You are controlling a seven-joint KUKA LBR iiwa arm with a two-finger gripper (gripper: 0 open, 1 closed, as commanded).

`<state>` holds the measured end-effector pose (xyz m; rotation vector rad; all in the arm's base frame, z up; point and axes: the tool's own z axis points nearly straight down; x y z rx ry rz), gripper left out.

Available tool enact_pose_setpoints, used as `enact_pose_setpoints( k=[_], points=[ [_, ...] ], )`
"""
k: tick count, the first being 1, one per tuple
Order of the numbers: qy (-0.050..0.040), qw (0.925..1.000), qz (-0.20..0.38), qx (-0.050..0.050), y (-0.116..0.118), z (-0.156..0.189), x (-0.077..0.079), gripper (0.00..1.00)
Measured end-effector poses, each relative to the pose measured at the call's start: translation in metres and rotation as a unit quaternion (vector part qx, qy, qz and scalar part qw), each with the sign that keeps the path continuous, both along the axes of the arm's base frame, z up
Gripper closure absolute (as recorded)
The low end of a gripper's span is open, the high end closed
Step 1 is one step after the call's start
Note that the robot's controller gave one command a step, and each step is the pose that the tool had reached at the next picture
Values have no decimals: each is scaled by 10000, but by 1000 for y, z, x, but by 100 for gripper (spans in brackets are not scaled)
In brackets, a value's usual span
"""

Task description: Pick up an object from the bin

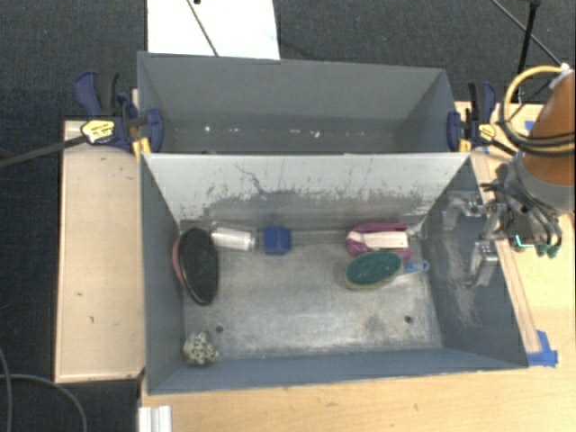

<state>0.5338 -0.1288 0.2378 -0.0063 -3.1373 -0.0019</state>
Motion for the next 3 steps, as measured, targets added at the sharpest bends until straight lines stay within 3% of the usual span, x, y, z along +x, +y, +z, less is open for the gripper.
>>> enact_pose_setpoints(
  k=[1,2,3],
  points=[
    [-8,9979,653,8,67,-154,48,0],
    [-65,9979,651,-10,64,-147,50,100],
    [-62,9975,707,-14,70,-6,34,100]
  ],
)
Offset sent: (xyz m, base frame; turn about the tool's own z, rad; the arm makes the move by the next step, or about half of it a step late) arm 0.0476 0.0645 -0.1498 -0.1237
